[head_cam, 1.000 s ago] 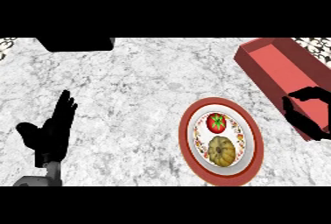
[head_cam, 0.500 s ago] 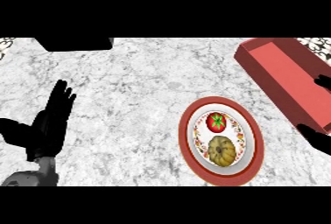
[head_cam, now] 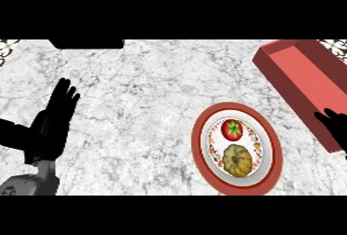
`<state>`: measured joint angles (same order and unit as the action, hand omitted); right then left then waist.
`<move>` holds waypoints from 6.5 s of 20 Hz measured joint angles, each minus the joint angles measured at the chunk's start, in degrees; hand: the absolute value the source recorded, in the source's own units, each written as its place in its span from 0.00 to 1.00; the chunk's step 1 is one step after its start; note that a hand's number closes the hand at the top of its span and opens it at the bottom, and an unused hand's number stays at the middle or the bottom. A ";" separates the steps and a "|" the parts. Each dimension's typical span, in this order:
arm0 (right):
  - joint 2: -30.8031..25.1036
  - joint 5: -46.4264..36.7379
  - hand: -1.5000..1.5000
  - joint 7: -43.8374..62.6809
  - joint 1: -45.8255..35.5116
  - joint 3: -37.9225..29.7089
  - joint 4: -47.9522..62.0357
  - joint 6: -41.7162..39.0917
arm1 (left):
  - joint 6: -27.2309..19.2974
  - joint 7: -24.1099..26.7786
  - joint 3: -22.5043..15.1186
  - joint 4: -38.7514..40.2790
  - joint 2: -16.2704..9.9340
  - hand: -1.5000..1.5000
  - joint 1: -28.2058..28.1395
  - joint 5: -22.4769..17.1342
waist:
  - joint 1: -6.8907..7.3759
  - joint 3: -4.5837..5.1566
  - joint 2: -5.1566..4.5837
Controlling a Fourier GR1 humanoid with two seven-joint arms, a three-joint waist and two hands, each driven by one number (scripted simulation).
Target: Pick the squash from the plate and place it in the cardboard box
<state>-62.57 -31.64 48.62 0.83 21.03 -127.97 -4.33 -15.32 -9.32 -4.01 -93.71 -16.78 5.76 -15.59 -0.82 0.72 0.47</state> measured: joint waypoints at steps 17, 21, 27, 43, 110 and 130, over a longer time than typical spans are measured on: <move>21.78 -1.26 0.00 20.53 -18.70 19.45 1.06 -11.00 | 1.30 -0.72 -0.46 1.43 1.00 0.50 2.73 0.18 | 2.21 -0.34 -0.41; 27.87 -4.02 0.00 21.50 -19.95 21.69 5.55 -11.44 | 1.56 -1.19 -0.03 1.00 0.79 0.50 2.29 -0.08 | 1.96 -0.41 -0.33; 35.43 -8.58 0.00 21.24 -21.08 23.05 12.85 -12.27 | 1.55 -1.39 0.19 0.69 1.18 0.50 2.20 0.07 | 1.44 -0.55 -0.34; 47.02 -21.25 0.00 16.93 -16.22 20.93 20.15 -15.98 | 2.65 -1.23 1.35 -0.69 1.50 0.50 0.09 0.67 | 0.84 -0.67 -0.35; 58.55 -35.23 1.00 -28.05 -14.03 13.60 25.33 -15.92 | 8.04 -2.56 6.63 0.17 7.36 0.50 1.19 6.10 | 0.91 -0.71 -0.44; 60.06 -27.33 1.00 -12.64 -30.01 -13.29 7.93 -19.18 | 8.26 -2.17 6.66 -0.97 8.29 0.50 -0.22 7.06 | 0.89 -0.71 -0.46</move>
<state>-2.52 -58.97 35.98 -29.17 7.74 -120.04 -23.51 -7.06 -11.48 2.65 -94.68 -8.48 5.54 -8.53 0.07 0.01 0.01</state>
